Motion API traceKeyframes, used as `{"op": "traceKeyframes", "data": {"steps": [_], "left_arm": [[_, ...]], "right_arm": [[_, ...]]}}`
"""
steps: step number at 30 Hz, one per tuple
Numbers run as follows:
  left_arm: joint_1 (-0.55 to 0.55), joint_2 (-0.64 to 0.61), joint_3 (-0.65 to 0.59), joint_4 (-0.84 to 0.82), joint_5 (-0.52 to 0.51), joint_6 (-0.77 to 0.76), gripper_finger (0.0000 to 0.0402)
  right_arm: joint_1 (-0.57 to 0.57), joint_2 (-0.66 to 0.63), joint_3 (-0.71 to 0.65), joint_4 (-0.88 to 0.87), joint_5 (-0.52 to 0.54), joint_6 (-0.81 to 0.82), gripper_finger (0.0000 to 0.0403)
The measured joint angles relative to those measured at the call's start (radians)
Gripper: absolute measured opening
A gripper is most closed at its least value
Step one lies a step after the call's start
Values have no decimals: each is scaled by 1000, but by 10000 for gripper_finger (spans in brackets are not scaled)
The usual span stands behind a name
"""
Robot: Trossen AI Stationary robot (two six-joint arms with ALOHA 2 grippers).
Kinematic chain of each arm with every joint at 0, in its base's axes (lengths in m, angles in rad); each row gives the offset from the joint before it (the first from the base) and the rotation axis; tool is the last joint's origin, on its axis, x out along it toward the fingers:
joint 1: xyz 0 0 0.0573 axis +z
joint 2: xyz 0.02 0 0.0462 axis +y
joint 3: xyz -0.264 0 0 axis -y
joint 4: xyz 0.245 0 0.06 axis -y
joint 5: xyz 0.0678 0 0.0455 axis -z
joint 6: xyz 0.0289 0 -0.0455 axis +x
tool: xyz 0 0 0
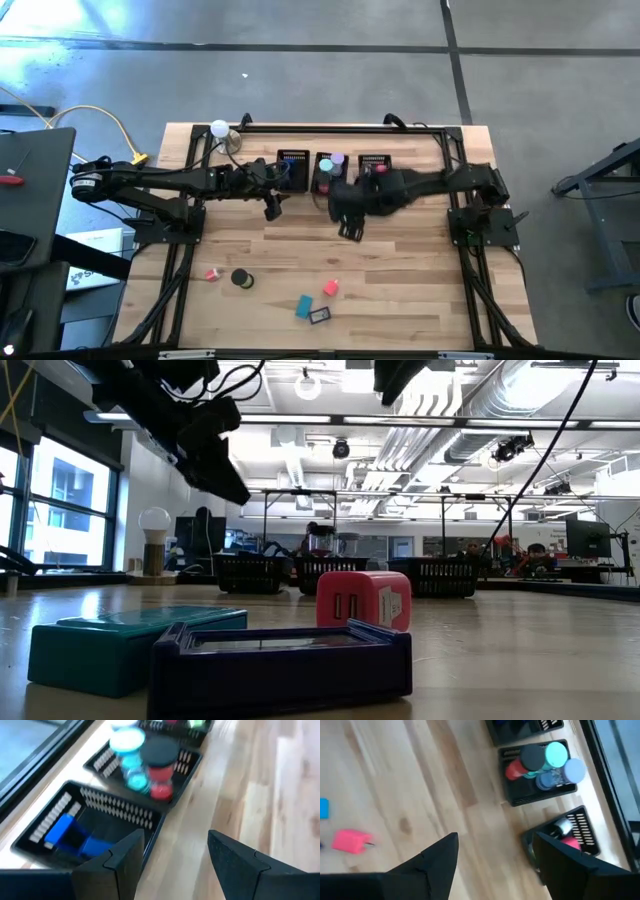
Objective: Pick & Place Office items
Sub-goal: Put the light blue digital clock into the left black bin
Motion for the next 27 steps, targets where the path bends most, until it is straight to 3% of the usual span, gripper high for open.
{"op": "traceKeyframes", "data": {"steps": [6, 11, 15, 20, 27], "left_arm": [[-91, 0, 1, 50, 17, 64, 211], [-248, 0, 5, 38, -139, 103, 211], [-364, 7, 91, -120, -208, 58, 211], [-467, 83, 246, -367, -210, -24, 211], [-573, 234, 343, -407, -180, -91, 211]], "right_arm": [[171, 0, 0, -25, 139, 203, 243], [302, 0, -28, -16, 243, 378, 243], [379, 2, -79, -14, 317, 492, 243], [412, 2, -168, 45, 360, 572, 243], [405, 1, -256, 131, 367, 569, 243]]}}
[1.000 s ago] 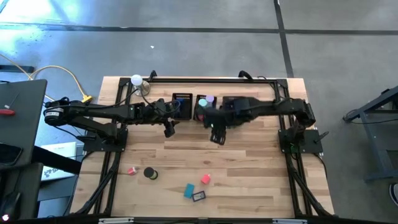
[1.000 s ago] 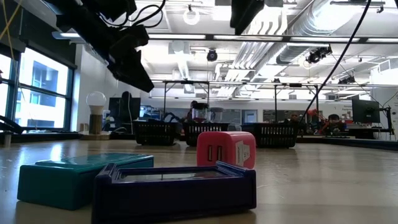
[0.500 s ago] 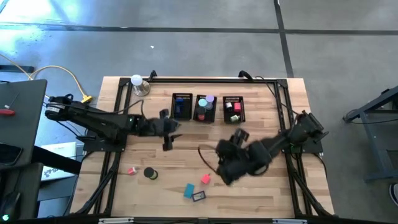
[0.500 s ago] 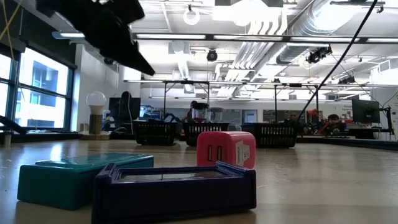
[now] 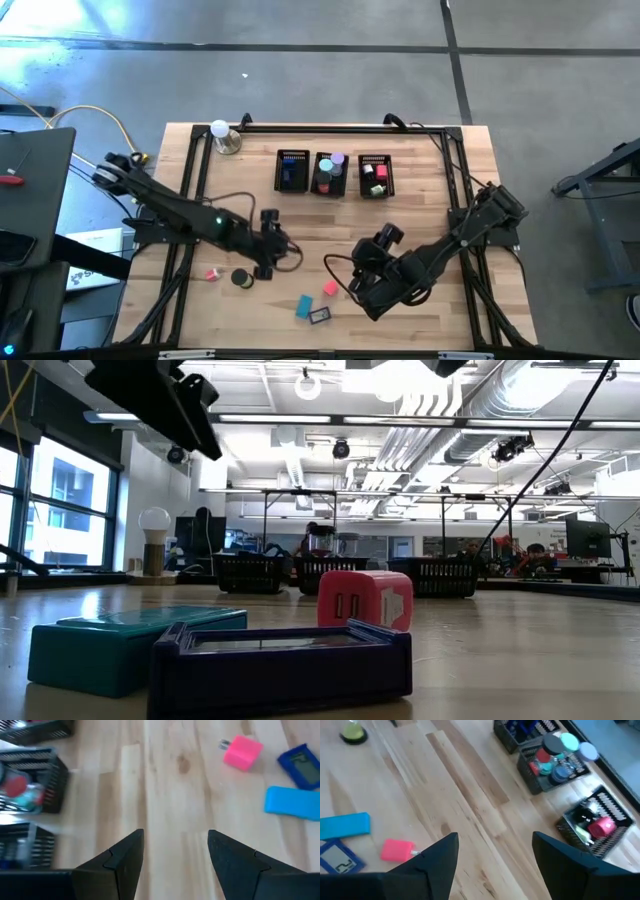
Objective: Pick & Place Office items
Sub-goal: Put the light blue digital clock into the left black bin
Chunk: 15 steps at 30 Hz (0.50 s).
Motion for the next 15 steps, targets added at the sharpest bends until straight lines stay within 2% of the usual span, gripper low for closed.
{"op": "traceKeyframes", "data": {"steps": [7, 12, 15], "left_arm": [[-42, 92, 6, 30, 6, -217, 211], [-49, 103, 5, 43, 87, -330, 211], [-41, 103, 5, 59, 102, -381, 211]], "right_arm": [[-1, 0, -39, 38, 7, -15, 243], [4, 0, -52, 62, 7, -15, 243], [11, 0, -56, 80, 5, -15, 243]]}}
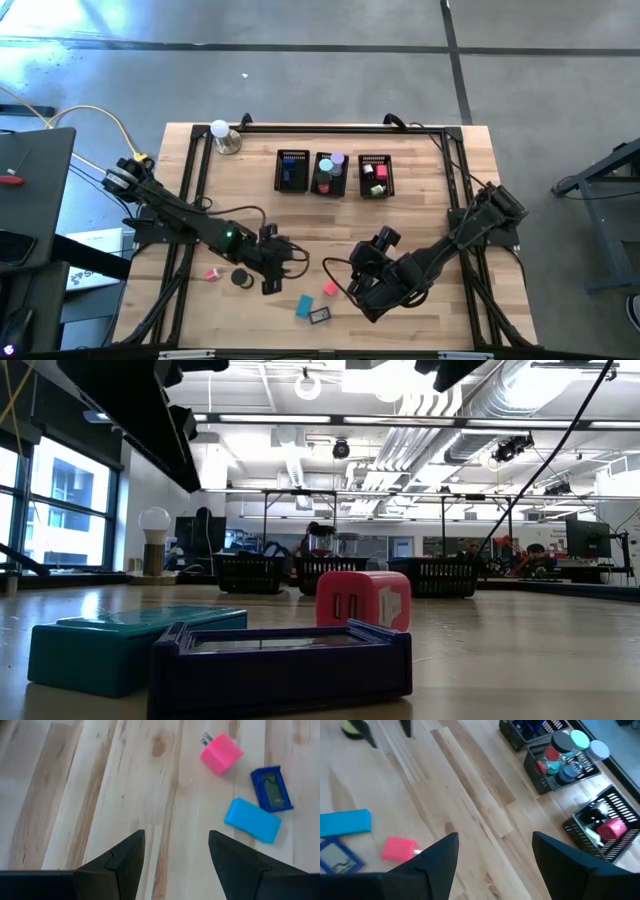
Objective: Pick & Place Office items
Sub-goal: Put the light blue digital clock into the left black bin
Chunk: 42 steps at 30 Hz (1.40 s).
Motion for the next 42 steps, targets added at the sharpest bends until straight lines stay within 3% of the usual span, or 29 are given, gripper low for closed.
{"op": "traceKeyframes", "data": {"steps": [8, 19, 25, 29, 33, 37, 42], "left_arm": [[0, 29, 0, 115, 19, -14, 211], [-6, 56, -1, 199, 120, -390, 211], [-37, 97, 5, 263, 128, -417, 211], [-62, 132, 86, 277, 133, -348, 211], [-73, 140, 159, 331, 132, -159, 211], [-87, 131, 167, 445, 181, 8, 211], [-100, 134, 165, 486, 214, 55, 211]], "right_arm": [[28, 0, 0, 102, 22, -19, 243], [77, 14, 2, 176, 26, -22, 243], [92, 15, 2, 212, 38, -42, 243], [94, 15, 2, 225, 40, -52, 243], [95, 15, 2, 229, 37, -53, 243], [106, 15, 2, 230, 26, -53, 243], [123, 15, 2, 230, 18, -56, 243]]}}
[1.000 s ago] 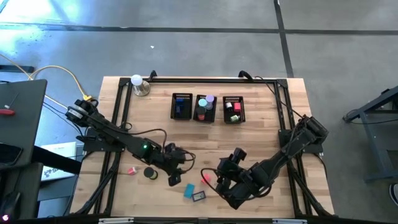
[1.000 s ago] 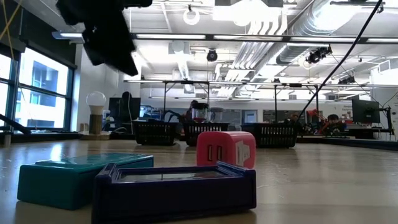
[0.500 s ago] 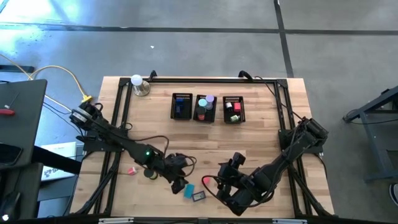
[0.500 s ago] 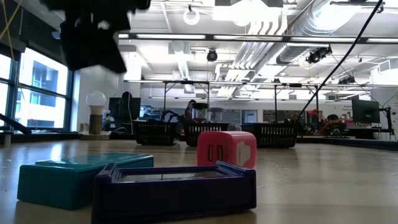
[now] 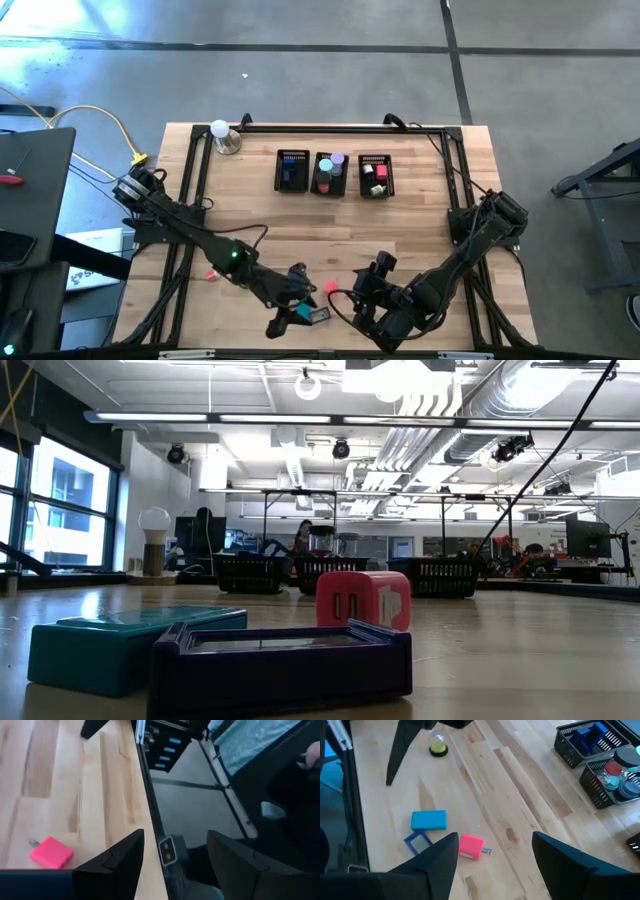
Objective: Pick & Place Office items
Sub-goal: Put the light blue digital clock into the left black bin
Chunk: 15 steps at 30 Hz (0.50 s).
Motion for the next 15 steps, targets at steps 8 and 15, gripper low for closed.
{"op": "traceKeyframes", "data": {"steps": [8, 15], "left_arm": [[35, 0, 203, -401, 26, -2, 211], [-48, 61, 499, -779, -151, 54, 211]], "right_arm": [[21, 0, 0, 3, 0, -13, 243], [25, 0, 0, 6, 0, -14, 243]]}}
